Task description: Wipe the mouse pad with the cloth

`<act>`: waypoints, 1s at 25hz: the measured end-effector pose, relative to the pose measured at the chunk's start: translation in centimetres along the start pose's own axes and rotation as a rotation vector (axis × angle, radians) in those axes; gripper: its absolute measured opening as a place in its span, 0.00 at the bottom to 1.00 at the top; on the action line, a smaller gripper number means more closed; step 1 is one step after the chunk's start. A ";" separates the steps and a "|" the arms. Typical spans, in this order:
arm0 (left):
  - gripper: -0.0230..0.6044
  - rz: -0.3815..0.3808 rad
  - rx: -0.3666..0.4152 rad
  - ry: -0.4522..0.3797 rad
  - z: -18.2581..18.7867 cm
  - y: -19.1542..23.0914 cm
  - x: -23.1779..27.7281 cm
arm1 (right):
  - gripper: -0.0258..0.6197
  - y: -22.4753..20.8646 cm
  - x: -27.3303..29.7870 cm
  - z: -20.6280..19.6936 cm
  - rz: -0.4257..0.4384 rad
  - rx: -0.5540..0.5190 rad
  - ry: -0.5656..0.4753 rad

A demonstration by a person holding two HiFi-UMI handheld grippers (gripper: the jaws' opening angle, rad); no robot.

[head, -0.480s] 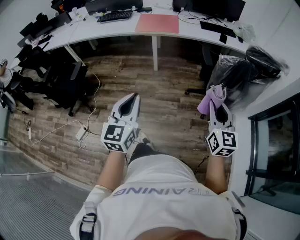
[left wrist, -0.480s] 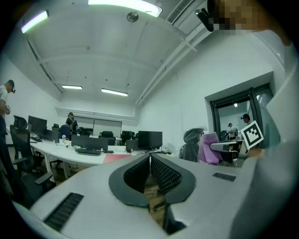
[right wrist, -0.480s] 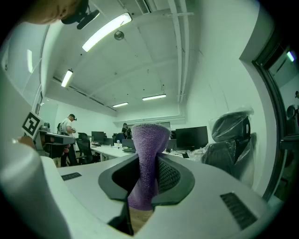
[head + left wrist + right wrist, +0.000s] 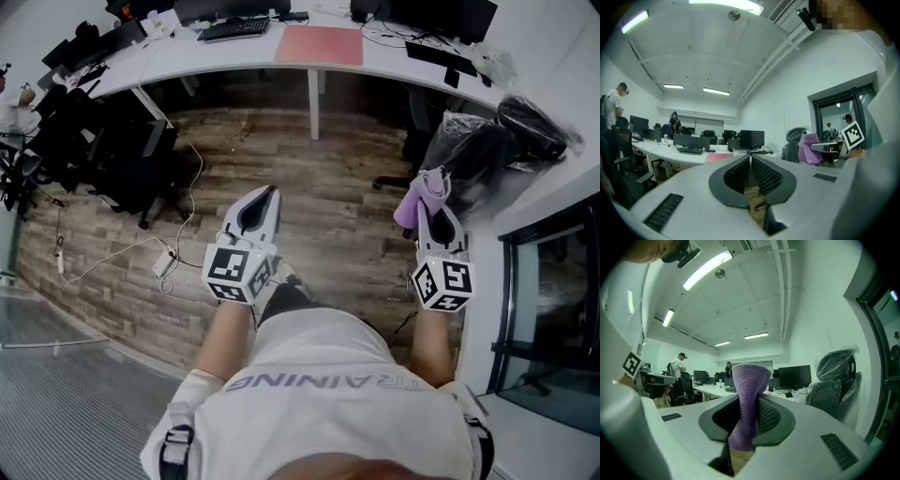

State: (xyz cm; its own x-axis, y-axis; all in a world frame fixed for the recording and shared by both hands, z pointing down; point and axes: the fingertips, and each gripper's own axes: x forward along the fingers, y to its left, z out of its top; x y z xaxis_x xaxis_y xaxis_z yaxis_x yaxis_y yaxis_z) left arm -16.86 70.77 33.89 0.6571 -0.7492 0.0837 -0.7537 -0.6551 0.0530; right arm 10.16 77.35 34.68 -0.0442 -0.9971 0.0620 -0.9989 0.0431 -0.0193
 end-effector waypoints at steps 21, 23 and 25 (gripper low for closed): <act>0.09 0.068 -0.083 0.034 -1.2 10.7 6.5 | 0.19 2.3 13.9 0.5 0.091 0.004 0.052; 0.09 0.071 -0.087 0.036 -0.9 12.7 7.5 | 0.19 3.1 16.3 1.1 0.098 0.000 0.052; 0.09 0.075 -0.090 0.034 -0.4 15.0 8.4 | 0.19 4.2 18.8 1.7 0.106 -0.007 0.052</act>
State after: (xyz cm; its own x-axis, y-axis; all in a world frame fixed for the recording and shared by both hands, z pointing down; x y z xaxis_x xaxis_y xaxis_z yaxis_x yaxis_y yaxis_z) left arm -22.61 54.68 35.79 0.5988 -0.7911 0.1247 -0.8002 -0.5845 0.1343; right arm 5.21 58.71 34.08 -0.1505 -0.9823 0.1114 -0.9886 0.1490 -0.0217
